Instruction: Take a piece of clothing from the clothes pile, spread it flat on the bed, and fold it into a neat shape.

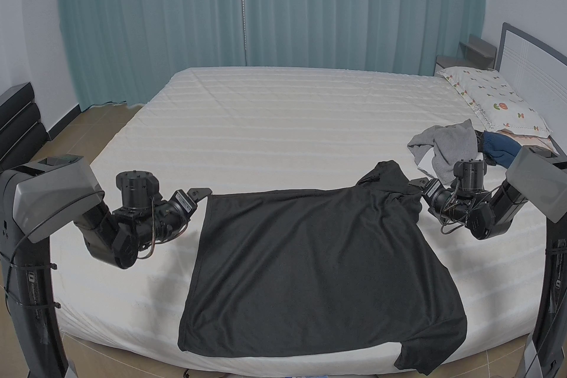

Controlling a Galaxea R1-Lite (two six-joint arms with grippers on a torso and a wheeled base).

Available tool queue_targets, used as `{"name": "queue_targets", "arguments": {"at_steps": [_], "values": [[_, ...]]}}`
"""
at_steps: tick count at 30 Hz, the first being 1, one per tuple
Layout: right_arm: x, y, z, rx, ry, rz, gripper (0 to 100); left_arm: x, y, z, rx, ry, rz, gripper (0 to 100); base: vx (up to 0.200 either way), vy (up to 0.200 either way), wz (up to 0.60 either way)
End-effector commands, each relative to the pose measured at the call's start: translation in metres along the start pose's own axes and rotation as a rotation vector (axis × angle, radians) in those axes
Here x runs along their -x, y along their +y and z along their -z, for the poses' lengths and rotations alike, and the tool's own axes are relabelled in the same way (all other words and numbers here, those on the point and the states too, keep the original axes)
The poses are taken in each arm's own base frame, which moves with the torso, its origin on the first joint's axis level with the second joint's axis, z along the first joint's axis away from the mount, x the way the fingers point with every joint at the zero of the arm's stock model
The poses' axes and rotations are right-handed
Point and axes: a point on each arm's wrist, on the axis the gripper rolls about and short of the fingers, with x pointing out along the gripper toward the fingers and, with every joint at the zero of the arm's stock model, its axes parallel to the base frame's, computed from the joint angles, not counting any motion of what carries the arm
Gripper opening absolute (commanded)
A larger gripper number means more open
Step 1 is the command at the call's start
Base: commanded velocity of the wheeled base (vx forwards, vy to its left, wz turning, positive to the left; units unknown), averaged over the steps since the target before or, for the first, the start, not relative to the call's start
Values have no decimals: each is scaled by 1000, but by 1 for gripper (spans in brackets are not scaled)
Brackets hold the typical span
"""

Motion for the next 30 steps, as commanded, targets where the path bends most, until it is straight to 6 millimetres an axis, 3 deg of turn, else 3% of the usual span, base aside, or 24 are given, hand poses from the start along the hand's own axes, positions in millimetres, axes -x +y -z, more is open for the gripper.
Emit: {"name": "queue_targets", "arguments": {"at_steps": [1,4,8,13,30], "values": [[17,3,14,1,34,-61,100,-62,8,-14,4,-54,-55,100,0,0,0],[19,7,11,5,28,-72,100,-75,18,-11,4,-44,-80,100,0,0,0],[18,7,11,7,28,-72,100,-77,17,-15,5,-45,-63,100,0,0,0],[18,5,15,10,42,-67,100,-102,28,-9,-2,-61,-57,100,0,0,0],[20,2,18,5,51,-57,100,-113,33,-2,-4,-41,-42,100,0,0,0]]}}
